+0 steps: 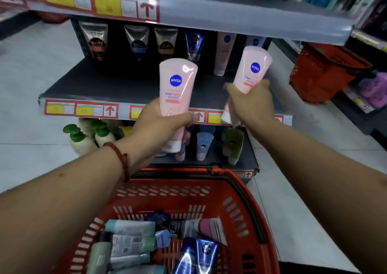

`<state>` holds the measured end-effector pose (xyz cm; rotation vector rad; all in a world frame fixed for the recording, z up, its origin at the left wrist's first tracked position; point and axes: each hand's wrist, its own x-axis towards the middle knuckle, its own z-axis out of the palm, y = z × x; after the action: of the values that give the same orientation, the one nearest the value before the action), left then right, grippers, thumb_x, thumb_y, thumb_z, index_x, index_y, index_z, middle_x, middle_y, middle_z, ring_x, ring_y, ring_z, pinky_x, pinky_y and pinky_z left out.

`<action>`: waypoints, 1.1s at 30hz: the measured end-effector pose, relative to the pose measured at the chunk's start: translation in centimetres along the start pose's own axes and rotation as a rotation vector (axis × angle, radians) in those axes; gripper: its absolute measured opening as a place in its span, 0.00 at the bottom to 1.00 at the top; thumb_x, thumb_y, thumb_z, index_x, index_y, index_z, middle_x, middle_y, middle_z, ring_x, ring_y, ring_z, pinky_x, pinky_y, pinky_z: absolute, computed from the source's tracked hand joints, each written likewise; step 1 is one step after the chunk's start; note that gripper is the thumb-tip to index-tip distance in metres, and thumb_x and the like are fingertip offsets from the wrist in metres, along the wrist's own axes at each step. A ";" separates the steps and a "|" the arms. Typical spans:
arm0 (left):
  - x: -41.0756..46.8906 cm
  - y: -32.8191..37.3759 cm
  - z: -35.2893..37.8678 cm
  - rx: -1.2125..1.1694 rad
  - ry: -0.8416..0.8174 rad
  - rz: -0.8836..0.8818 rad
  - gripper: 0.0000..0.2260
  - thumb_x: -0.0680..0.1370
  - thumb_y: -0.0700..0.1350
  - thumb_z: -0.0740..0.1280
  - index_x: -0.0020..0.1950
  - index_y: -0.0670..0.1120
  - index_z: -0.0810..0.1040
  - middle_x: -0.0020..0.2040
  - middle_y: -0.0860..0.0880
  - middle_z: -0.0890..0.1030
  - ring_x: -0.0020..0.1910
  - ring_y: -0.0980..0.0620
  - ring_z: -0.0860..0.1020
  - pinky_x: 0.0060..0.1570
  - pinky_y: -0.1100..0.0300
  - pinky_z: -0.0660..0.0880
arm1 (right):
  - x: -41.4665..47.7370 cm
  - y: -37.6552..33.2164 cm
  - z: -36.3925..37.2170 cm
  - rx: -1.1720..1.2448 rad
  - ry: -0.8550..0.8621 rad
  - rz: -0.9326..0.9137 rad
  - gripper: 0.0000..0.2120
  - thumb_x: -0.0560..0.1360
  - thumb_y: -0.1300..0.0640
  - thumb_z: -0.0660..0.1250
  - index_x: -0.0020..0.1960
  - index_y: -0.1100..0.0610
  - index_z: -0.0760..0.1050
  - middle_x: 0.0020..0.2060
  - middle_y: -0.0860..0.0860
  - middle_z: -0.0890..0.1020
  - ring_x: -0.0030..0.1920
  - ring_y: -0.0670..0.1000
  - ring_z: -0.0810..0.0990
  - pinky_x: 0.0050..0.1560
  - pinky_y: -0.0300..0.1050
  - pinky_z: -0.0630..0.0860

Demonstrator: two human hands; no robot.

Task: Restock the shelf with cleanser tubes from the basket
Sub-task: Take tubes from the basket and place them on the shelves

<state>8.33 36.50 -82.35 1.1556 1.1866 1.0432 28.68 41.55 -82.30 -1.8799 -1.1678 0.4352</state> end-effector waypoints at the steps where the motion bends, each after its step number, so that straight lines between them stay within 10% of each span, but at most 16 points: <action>1: 1.1 0.0 0.1 -0.008 -0.004 0.007 0.14 0.74 0.40 0.77 0.56 0.42 0.77 0.41 0.37 0.84 0.33 0.47 0.82 0.29 0.54 0.79 | 1.3 0.0 0.6 -0.018 0.008 -0.006 0.28 0.73 0.40 0.71 0.60 0.54 0.61 0.54 0.52 0.78 0.54 0.56 0.80 0.56 0.59 0.79; 12: 9.4 0.4 -2.0 -0.286 0.070 -0.034 0.16 0.79 0.36 0.68 0.66 0.39 0.73 0.47 0.42 0.85 0.41 0.46 0.85 0.37 0.53 0.83 | 13.9 -0.4 6.8 -0.139 0.040 -0.087 0.46 0.74 0.40 0.71 0.78 0.65 0.54 0.73 0.57 0.73 0.71 0.60 0.73 0.66 0.49 0.70; 17: 11.5 0.8 -4.6 -0.234 -0.010 0.015 0.19 0.78 0.37 0.69 0.68 0.43 0.75 0.55 0.44 0.86 0.56 0.47 0.85 0.52 0.50 0.83 | 16.4 -0.4 8.8 -0.164 0.049 -0.125 0.45 0.76 0.41 0.70 0.79 0.63 0.52 0.72 0.57 0.73 0.71 0.59 0.73 0.65 0.47 0.70; 28: 12.6 1.0 -3.7 -0.015 -0.027 0.093 0.21 0.73 0.35 0.75 0.64 0.46 0.80 0.56 0.47 0.86 0.54 0.51 0.86 0.55 0.53 0.83 | 16.6 -0.1 9.3 -0.179 -0.030 -0.127 0.56 0.73 0.41 0.74 0.81 0.66 0.43 0.78 0.59 0.65 0.76 0.58 0.66 0.73 0.49 0.66; 33: 14.0 1.7 -1.0 0.110 0.044 0.124 0.19 0.69 0.37 0.79 0.59 0.47 0.83 0.51 0.49 0.87 0.49 0.52 0.87 0.52 0.51 0.83 | 12.7 1.2 5.9 -0.145 -0.016 -0.195 0.39 0.75 0.49 0.74 0.74 0.66 0.58 0.68 0.59 0.76 0.66 0.57 0.76 0.52 0.38 0.72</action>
<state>8.75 50.67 -82.43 1.3112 1.2319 1.1134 31.83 54.96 -84.91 -1.8643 -1.4108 0.2640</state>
